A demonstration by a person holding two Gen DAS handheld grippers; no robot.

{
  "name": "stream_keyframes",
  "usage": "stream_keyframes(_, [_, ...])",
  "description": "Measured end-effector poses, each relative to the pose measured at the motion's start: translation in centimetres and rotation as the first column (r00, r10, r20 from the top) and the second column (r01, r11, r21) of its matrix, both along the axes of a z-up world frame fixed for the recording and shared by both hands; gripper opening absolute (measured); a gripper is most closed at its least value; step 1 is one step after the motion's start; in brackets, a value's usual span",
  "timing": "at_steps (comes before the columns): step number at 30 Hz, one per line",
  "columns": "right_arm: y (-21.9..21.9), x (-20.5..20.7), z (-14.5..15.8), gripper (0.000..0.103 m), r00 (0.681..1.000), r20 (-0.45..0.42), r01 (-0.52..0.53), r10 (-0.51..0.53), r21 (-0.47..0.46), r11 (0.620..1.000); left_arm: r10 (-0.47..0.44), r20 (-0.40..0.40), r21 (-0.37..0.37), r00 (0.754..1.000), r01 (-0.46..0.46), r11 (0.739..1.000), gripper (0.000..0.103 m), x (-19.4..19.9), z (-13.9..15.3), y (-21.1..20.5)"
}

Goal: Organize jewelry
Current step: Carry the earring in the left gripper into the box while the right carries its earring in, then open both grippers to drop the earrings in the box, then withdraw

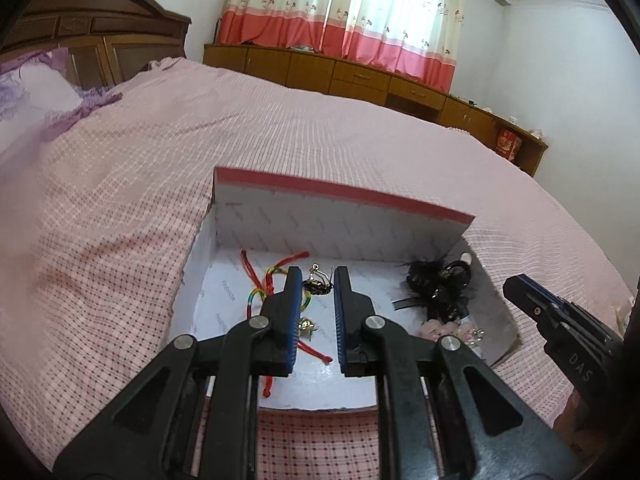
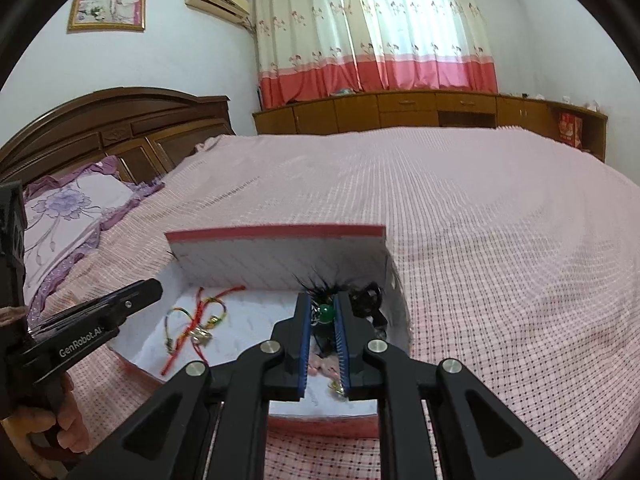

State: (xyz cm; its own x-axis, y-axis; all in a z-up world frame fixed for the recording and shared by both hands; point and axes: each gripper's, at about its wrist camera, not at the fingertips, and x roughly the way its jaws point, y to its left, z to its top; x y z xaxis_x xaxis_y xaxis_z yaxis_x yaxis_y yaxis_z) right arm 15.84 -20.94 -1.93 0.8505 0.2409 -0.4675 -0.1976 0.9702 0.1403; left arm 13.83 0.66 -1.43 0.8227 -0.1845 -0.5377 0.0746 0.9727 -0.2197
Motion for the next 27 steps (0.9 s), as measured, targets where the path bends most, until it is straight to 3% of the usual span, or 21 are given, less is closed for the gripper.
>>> stream_keyframes(19, [0.0, 1.6, -2.9, 0.015, 0.997, -0.079, 0.001, -0.003, -0.024, 1.000, 0.042, -0.034, 0.016, 0.999, -0.041, 0.999, 0.009, 1.4, -2.0, 0.0])
stream_keyframes(21, [0.0, 1.7, -2.9, 0.017, 0.996, -0.084, 0.002, -0.003, -0.018, 1.000, 0.047, -0.035, 0.020, 0.998, -0.046, 0.999, 0.016, 1.3, -1.9, 0.0])
stream_keyframes(23, [-0.2, 1.6, -2.7, 0.031, 0.996, -0.083, 0.012, -0.013, -0.015, 1.000, 0.049, -0.032, 0.018, 0.998, -0.049, 0.999, 0.022, 1.2, -1.7, 0.1])
stream_keyframes(27, [-0.4, 1.1, -2.1, 0.032, 0.997, -0.075, 0.007, -0.007, 0.000, 1.000, 0.052, -0.030, 0.015, 0.998, -0.052, 0.999, 0.023, 0.7, -0.8, 0.5])
